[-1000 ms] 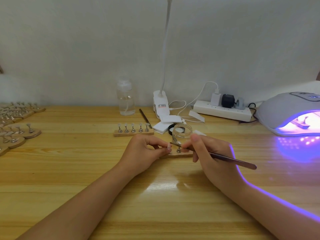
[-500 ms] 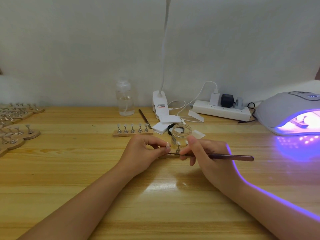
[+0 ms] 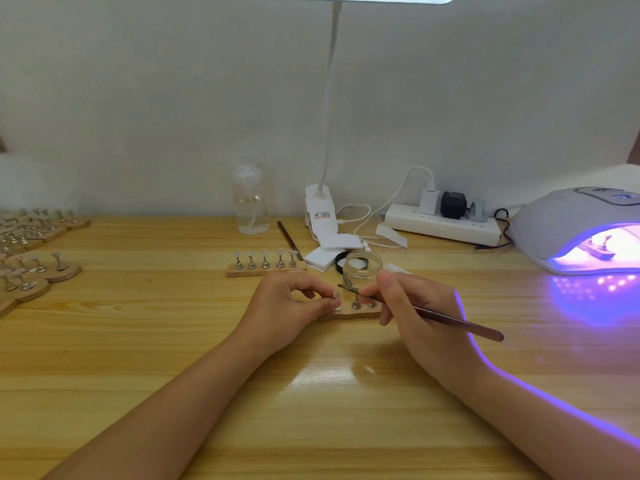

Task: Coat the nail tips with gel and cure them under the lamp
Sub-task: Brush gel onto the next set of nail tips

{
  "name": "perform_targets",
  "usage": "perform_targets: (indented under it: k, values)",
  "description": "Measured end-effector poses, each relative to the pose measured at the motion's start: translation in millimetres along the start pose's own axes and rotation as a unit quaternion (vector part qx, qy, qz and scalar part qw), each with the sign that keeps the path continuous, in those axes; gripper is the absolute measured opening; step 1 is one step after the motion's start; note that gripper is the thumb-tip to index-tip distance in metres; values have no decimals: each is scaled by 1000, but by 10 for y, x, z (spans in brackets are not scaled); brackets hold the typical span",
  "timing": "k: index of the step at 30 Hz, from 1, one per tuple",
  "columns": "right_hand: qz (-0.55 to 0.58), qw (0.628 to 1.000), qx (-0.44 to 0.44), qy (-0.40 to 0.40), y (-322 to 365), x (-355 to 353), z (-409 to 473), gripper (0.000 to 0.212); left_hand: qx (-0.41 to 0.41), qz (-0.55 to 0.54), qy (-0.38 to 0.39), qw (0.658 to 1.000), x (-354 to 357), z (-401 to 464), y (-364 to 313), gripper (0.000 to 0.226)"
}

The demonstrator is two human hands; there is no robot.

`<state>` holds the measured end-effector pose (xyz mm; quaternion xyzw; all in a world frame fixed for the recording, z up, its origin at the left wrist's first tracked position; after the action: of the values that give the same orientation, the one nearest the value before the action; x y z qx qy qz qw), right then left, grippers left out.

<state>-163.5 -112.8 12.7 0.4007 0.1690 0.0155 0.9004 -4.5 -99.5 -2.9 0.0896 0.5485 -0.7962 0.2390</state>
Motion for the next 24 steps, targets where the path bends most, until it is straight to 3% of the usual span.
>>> perform_targets:
  k: [5, 11, 24]
  values:
    - [54, 998, 35, -8, -46, 0, -24, 38, 9, 25, -29, 999, -29, -5, 0, 27]
    - [-44, 999, -28, 12, 42, 15, 8, 22, 17, 17, -24, 999, -18, -4, 1, 28]
    - [-20, 999, -28, 27, 19, 43, -15, 32, 10, 11, -17, 1000, -6, 6, 18, 20]
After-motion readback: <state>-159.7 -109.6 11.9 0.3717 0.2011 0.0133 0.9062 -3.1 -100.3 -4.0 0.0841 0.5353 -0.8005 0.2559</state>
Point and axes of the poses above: each hand's wrist, its own z-axis towards the middle knuckle, its own x-axis out of the palm, y = z × x, the point moved 6 cm from there along z, towards the middle knuckle, and after that the axes turned 1 degree about -z, right-handed, at the moved point
